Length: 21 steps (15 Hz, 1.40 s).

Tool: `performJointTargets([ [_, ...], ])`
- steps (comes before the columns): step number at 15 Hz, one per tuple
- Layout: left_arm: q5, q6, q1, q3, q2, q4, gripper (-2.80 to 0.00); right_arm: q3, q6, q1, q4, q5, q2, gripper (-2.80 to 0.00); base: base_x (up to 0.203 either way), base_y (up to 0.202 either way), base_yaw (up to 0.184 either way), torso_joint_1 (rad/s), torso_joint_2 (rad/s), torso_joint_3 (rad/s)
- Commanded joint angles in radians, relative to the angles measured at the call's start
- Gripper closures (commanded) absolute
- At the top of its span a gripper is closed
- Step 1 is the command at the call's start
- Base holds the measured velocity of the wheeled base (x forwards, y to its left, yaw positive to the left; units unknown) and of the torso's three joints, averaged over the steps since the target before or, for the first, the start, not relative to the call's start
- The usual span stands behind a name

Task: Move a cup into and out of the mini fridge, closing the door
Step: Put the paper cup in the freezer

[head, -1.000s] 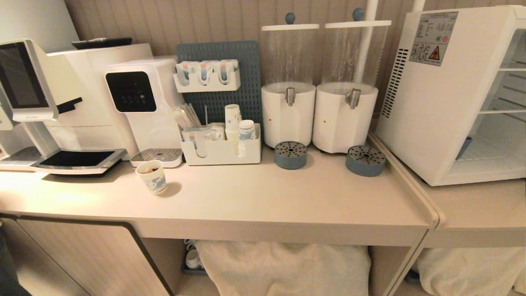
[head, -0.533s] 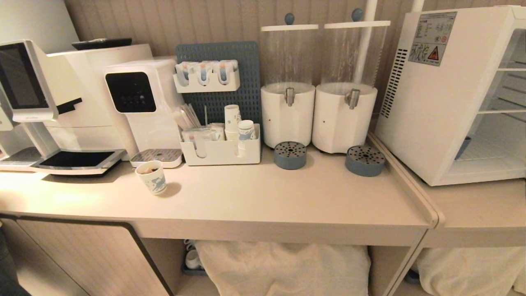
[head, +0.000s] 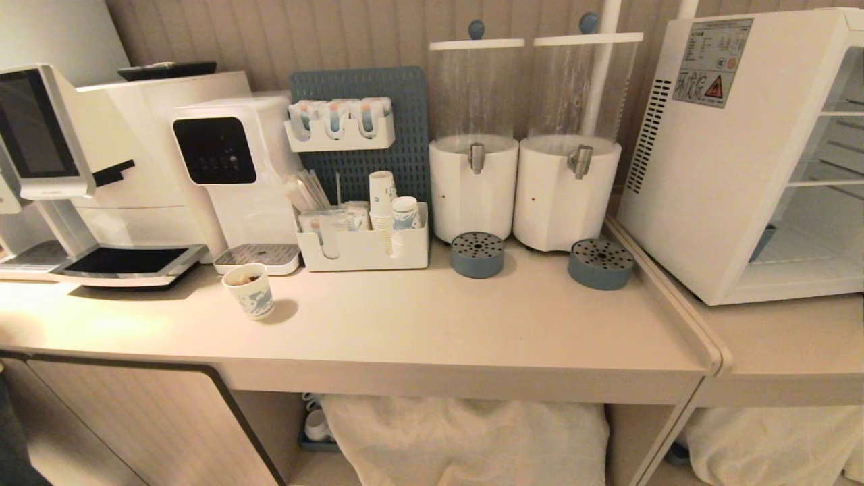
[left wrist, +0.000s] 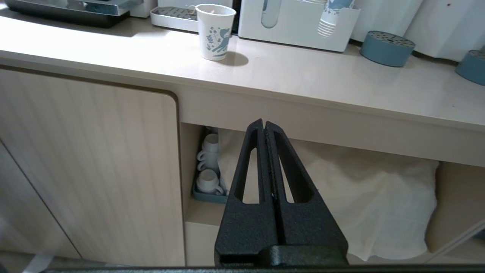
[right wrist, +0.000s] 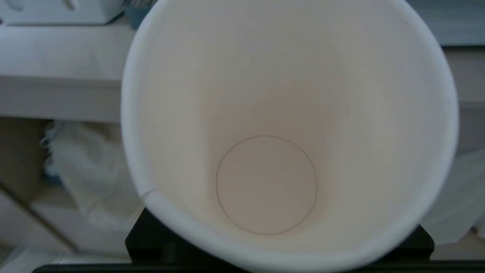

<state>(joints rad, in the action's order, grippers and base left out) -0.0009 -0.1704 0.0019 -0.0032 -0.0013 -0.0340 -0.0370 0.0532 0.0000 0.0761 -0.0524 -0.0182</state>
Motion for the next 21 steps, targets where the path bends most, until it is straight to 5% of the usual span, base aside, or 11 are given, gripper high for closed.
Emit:
performJointTargets([
  [1, 0.002, 0.008, 0.000, -0.001, 0.001, -0.001, 0.00, 0.023, -0.004, 0.002, -0.028, 0.028, 0.014, 0.00, 0.000, 0.000, 0.000, 0.000, 0.00, 0.000],
  [6, 0.004, 0.012, 0.000, -0.004, 0.001, 0.006, 0.00, 0.026, -0.008, 0.003, -0.055, 0.043, 0.017, 0.00, 0.001, -0.041, 0.001, 0.002, 0.00, 0.001],
  [21, 0.001, 0.012, 0.000, -0.006, 0.001, 0.006, 0.00, 0.028, -0.010, 0.003, -0.056, 0.043, 0.018, 0.00, 0.000, -0.194, 0.001, 0.002, 0.00, 0.003],
])
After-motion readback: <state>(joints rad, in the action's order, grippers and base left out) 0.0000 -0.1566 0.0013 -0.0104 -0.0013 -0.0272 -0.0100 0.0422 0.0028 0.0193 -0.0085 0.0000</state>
